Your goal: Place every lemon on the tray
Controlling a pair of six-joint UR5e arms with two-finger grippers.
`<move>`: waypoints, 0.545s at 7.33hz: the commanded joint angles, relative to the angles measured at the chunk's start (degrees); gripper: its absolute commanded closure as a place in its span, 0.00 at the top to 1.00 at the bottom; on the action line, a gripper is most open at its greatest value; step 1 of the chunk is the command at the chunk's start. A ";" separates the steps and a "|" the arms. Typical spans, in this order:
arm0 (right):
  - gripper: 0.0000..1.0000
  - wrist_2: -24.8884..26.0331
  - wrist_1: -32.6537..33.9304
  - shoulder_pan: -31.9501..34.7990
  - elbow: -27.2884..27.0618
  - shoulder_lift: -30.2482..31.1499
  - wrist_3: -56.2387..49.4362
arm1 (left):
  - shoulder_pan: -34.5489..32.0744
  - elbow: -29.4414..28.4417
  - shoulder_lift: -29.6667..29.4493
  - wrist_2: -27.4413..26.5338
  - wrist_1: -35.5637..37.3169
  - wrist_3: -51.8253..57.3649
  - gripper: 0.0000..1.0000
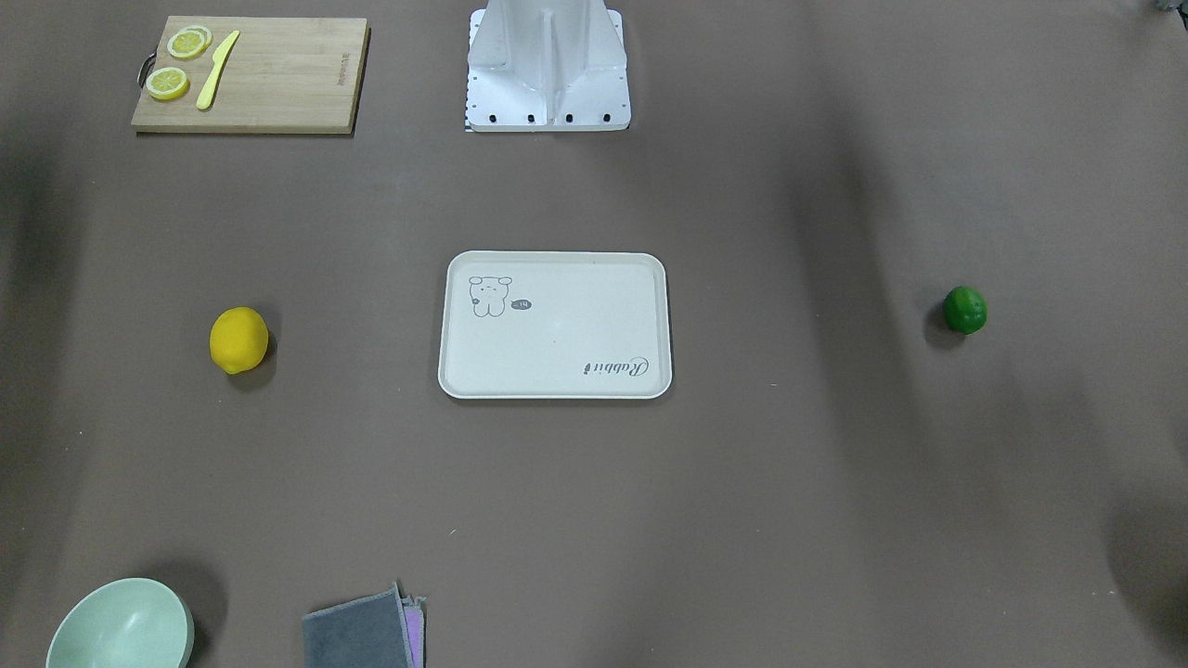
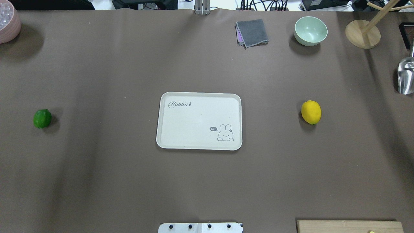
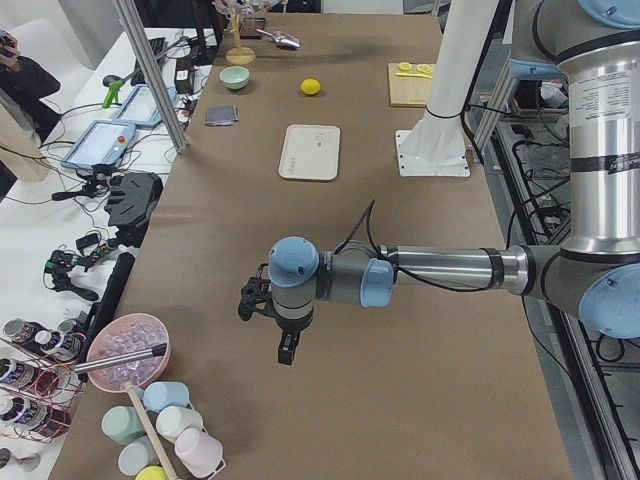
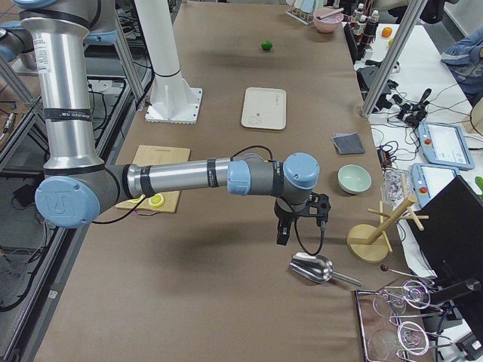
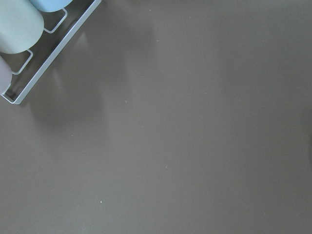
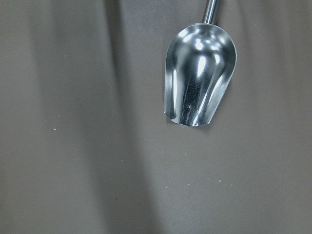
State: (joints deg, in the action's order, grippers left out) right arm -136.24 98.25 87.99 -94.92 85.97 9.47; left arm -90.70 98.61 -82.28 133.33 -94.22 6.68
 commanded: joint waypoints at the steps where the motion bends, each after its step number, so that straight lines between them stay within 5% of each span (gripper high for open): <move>1: 1.00 -0.52 2.91 -3.77 -0.87 -2.02 0.46 | 0.09 -0.17 -0.07 0.00 0.00 0.00 0.98; 4: 1.00 -0.44 5.02 -13.69 -0.88 -8.78 5.97 | 0.35 -1.14 -0.59 0.09 -0.18 -0.18 0.98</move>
State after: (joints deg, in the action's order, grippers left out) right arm -136.71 102.74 78.65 -95.84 80.07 12.48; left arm -90.44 97.86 -82.54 133.38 -94.30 6.61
